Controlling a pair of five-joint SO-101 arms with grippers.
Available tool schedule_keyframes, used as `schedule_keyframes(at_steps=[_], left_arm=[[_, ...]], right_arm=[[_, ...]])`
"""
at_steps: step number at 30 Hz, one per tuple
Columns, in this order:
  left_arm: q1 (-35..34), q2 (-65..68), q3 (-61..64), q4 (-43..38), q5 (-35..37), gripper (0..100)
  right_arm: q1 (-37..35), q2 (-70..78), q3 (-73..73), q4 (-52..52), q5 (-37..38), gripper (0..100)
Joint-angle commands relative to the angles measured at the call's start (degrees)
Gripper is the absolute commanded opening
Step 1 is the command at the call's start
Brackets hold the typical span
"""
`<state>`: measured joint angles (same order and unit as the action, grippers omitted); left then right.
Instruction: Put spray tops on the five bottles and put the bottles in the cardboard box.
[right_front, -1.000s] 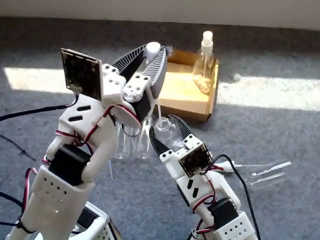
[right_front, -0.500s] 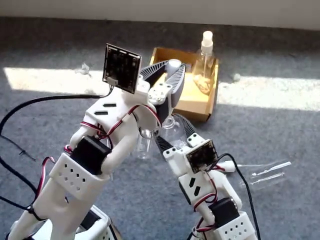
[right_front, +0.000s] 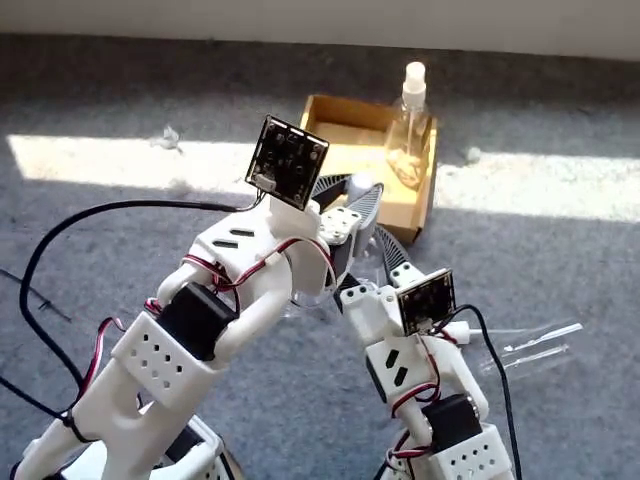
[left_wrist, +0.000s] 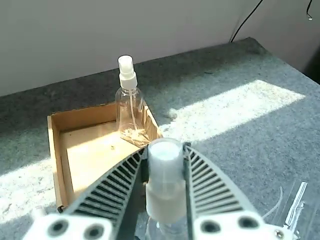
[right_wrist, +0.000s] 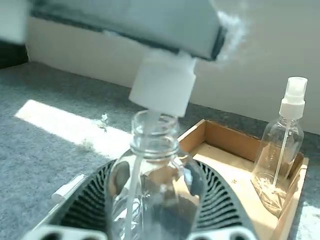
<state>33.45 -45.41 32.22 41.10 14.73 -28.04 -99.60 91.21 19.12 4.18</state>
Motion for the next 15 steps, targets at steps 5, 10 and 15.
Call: schedule_keyframes(at_steps=[5,10,15], left_arm=[[0.3,-1.1,-0.1,5.5,-4.0,0],[4.4,-0.7,1.0,9.1,-9.9,0],[4.6,-0.7,4.8,9.1,-13.6,0]], right_arm=[[1.1,0.4,-3.2,0.4,-0.3,0.4],[1.2,0.4,-3.3,0.4,-0.1,0.4],[1.2,0.4,-3.3,0.4,-0.1,0.4]])
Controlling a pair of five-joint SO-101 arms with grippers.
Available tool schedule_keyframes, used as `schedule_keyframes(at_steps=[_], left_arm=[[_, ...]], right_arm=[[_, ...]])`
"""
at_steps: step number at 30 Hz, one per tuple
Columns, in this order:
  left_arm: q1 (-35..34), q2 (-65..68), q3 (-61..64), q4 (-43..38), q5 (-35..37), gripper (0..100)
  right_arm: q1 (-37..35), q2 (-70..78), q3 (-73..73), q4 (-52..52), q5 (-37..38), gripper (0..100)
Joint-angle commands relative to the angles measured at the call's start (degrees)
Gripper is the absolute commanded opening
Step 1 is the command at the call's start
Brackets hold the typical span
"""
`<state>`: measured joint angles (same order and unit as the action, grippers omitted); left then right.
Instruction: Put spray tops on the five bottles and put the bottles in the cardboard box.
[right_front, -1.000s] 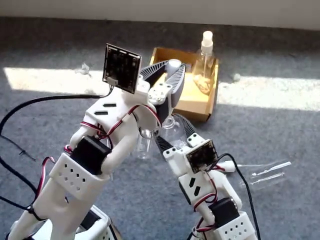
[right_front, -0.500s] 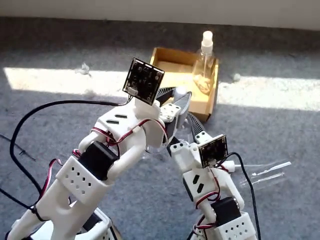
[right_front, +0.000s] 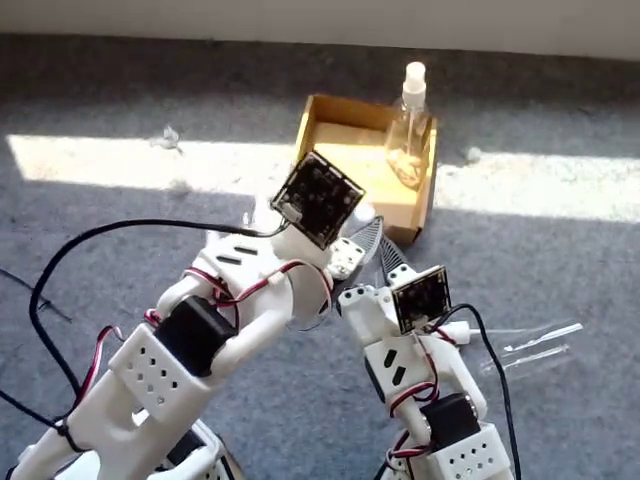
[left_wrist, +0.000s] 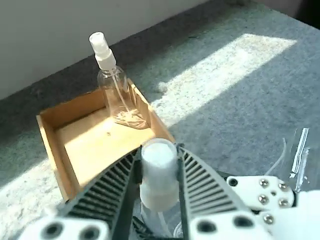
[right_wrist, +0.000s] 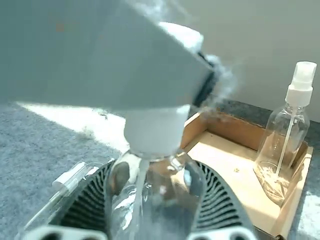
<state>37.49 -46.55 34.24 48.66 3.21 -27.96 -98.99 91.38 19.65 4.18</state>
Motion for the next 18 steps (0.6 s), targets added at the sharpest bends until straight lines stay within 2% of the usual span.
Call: schedule_keyframes(at_steps=[1,8,10,14,18], left_arm=[[-0.1,0.4,3.3,1.6,-2.1,0],[-5.9,0.0,3.1,2.0,-2.3,1],[-7.2,0.0,3.1,2.0,-2.3,4],[-8.0,0.0,1.7,5.6,-2.4,16],[-8.0,0.0,-2.5,11.4,-5.2,17]], right_arm=[[1.1,-0.2,-3.5,-0.1,-0.1,0.4],[1.2,-0.3,-3.5,-0.2,0.1,0.4],[1.2,-0.4,-3.5,-0.2,3.3,0.4],[1.2,-0.9,-3.3,-0.2,14.4,0.4],[1.2,-0.9,-3.1,-0.2,14.9,0.4]])
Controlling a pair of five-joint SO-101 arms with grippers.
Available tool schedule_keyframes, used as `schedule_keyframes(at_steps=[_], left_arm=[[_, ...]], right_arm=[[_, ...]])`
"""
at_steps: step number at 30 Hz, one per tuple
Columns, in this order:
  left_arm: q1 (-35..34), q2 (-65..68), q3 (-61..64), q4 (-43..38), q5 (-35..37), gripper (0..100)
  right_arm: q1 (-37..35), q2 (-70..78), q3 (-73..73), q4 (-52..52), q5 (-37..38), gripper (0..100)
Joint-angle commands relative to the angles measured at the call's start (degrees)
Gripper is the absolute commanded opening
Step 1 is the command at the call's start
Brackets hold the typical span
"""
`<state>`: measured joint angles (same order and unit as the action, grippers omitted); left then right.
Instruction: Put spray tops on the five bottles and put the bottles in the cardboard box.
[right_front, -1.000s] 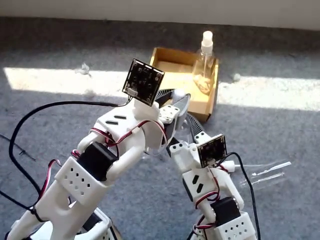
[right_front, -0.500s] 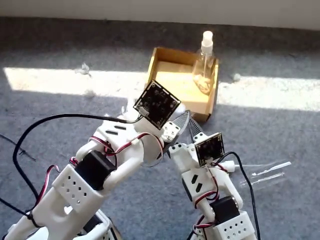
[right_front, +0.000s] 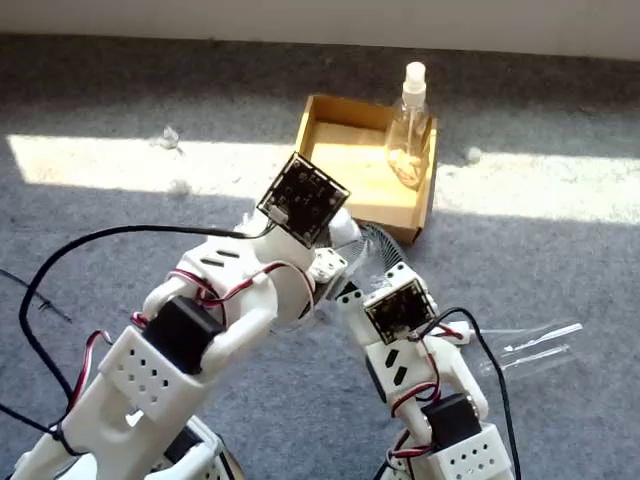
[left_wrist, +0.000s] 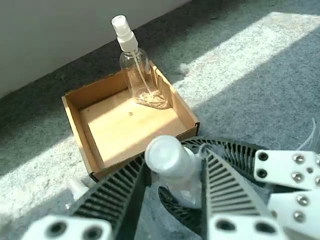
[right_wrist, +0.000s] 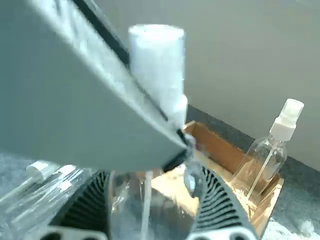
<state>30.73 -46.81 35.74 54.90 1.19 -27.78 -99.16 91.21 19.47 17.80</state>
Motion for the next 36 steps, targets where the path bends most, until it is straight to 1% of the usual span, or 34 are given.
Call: schedule_keyframes(at_steps=[1,5,12,19,22,24,28,29,33,36], left_arm=[[-1.3,0.2,-5.0,6.3,-3.9,17],[-2.2,0.2,-8.7,9.4,-3.9,17],[-2.2,0.2,-13.8,9.8,-3.9,17],[-2.2,0.2,-23.3,16.4,-4.0,17],[-2.4,0.2,-26.2,17.6,-4.0,17],[-3.9,0.2,-27.6,17.4,-4.0,17],[-10.8,0.9,-27.4,17.4,-3.9,16],[-11.4,1.2,-26.2,17.3,-3.8,16],[-11.0,1.4,-21.3,15.4,-3.9,16],[-8.7,1.5,-17.9,13.2,-4.0,16]], right_arm=[[1.0,-0.7,-2.9,0.0,1.4,0.4],[1.0,-0.7,-3.1,0.0,1.3,0.4],[1.0,-0.7,-2.9,-0.2,1.4,0.4],[1.0,-0.7,-2.9,-0.3,1.2,0.4],[1.0,-0.7,-2.9,-0.3,1.2,0.4],[1.0,-0.7,-2.9,-0.3,1.2,0.4],[1.0,-0.7,-3.1,-0.3,1.1,0.4],[1.0,-0.7,-3.1,-0.3,1.1,0.4],[0.7,-0.7,-3.1,-0.3,1.1,0.4],[0.8,-0.7,-3.1,-0.3,1.1,0.4]])
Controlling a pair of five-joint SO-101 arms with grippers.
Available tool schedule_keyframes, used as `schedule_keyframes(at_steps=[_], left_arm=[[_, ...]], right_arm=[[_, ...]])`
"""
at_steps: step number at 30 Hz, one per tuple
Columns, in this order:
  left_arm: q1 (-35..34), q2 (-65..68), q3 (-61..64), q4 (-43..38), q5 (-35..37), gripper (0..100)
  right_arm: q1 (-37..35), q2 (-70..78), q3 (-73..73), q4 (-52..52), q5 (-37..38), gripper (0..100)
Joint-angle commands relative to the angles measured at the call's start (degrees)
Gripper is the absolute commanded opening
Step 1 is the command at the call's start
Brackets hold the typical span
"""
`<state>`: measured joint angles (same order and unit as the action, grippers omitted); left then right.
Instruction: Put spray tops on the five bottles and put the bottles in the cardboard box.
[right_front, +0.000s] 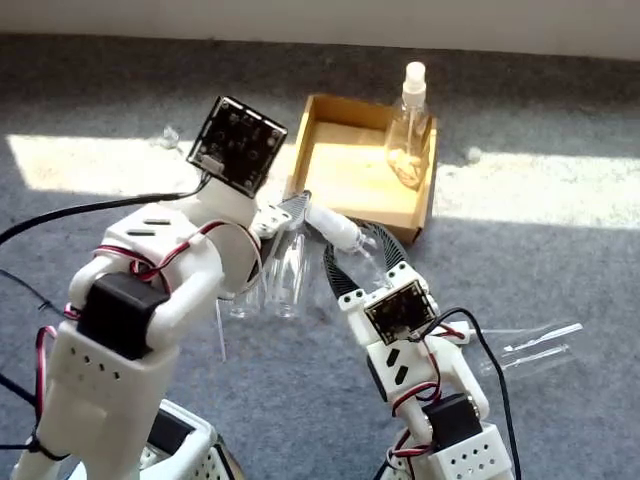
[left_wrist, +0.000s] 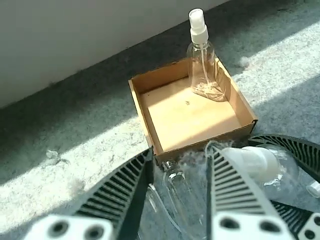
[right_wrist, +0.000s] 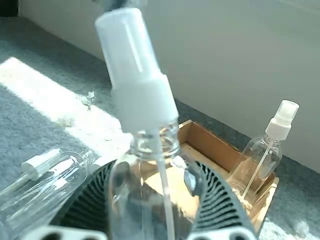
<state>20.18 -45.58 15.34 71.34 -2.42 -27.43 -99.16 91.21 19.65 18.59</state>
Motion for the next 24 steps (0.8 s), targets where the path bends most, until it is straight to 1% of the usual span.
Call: schedule_keyframes(at_steps=[1,5,10,15,19,23,24], left_arm=[[2.8,0.2,3.8,-4.1,-0.4,16],[6.4,0.2,7.0,-6.2,-0.4,16],[5.5,0.1,5.1,-6.0,-0.4,16],[-0.5,0.0,0.7,-5.8,-0.4,16],[-6.8,0.0,-1.3,-2.2,-0.4,16],[-14.5,0.1,1.7,2.3,-0.3,16],[-16.4,0.1,4.2,2.6,-0.2,16]], right_arm=[[0.5,-0.7,-3.1,-0.5,0.4,0.4],[0.6,-0.7,-3.1,-0.4,0.4,0.4],[0.6,-0.7,-2.9,-0.4,0.7,0.4],[0.6,-0.7,-2.9,-0.3,0.7,0.4],[0.7,-0.7,-3.2,-0.3,0.8,0.4],[3.6,-0.1,-3.4,-1.4,0.4,0.4],[5.3,-0.1,-4.1,-3.8,0.4,0.4]])
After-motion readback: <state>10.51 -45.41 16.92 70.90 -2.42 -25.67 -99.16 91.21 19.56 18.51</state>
